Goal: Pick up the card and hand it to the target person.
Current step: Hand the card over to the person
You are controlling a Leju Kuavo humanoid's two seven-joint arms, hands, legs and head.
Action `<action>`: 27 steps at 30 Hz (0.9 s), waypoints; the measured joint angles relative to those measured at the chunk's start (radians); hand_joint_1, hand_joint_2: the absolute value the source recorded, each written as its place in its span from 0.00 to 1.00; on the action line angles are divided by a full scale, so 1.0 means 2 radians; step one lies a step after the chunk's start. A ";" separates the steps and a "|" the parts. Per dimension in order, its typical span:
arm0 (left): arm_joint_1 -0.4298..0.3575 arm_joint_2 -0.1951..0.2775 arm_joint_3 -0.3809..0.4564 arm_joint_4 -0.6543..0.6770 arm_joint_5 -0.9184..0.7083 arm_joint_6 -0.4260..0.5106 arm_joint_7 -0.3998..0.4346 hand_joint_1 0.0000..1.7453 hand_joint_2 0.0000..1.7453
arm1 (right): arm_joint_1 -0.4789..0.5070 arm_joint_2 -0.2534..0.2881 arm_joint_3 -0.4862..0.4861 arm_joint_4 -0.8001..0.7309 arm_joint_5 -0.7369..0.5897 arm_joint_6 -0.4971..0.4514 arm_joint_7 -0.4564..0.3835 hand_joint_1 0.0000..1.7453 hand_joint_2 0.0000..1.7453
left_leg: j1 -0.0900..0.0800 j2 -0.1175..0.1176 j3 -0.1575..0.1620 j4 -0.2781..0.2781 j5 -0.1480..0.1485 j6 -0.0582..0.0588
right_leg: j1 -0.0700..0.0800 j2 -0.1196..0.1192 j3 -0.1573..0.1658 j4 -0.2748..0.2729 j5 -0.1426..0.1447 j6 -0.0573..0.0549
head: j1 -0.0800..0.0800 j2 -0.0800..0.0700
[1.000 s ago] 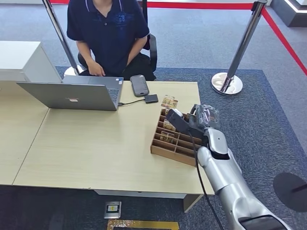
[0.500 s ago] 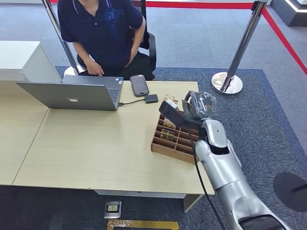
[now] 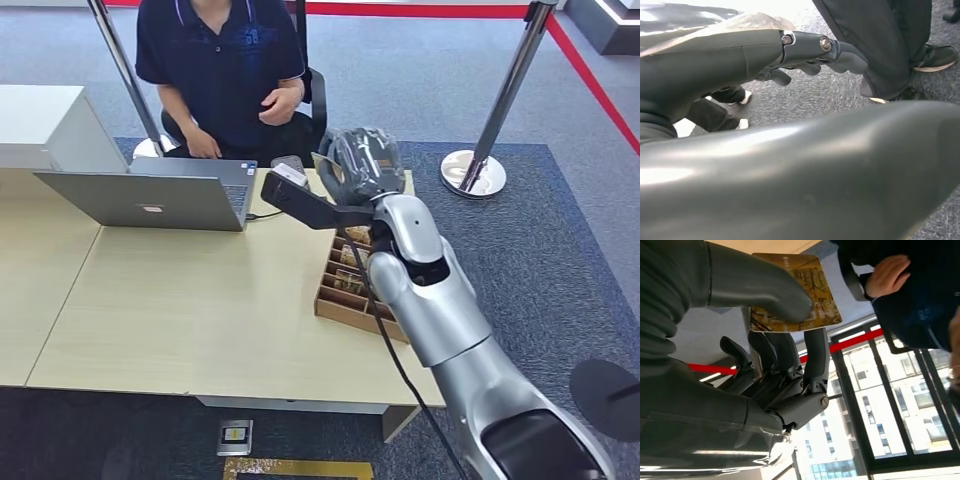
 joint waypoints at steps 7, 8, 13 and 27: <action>-0.001 0.000 0.000 0.000 0.002 0.001 0.002 0.00 0.00 | -0.047 0.048 0.022 0.060 -0.006 0.010 0.009 0.86 1.00 | 0.000 0.000 0.000 0.000 0.000 0.000 | 0.000 0.000 0.000 0.000 0.000 0.000 | 0.000 0.000; -0.001 0.000 0.000 0.000 0.001 0.001 0.002 0.00 0.00 | -0.053 0.054 0.024 0.072 -0.006 0.010 0.011 0.86 1.00 | 0.000 0.000 0.000 0.000 0.000 0.000 | 0.000 0.000 0.000 0.000 0.000 0.000 | 0.000 0.000; -0.001 0.000 0.000 0.000 0.000 0.000 0.002 0.00 0.00 | -0.072 0.071 0.031 0.125 -0.006 0.005 0.025 0.87 1.00 | 0.000 0.000 0.000 0.000 0.000 0.000 | 0.000 0.000 0.000 0.000 0.000 0.000 | 0.000 0.000; -0.001 0.000 0.000 0.000 -0.006 -0.003 0.002 0.00 0.00 | -0.078 0.079 0.041 0.214 0.004 -0.019 0.051 0.45 1.00 | 0.000 0.000 -0.001 0.000 0.000 0.000 | 0.000 0.000 -0.001 0.000 0.000 0.000 | 0.000 0.000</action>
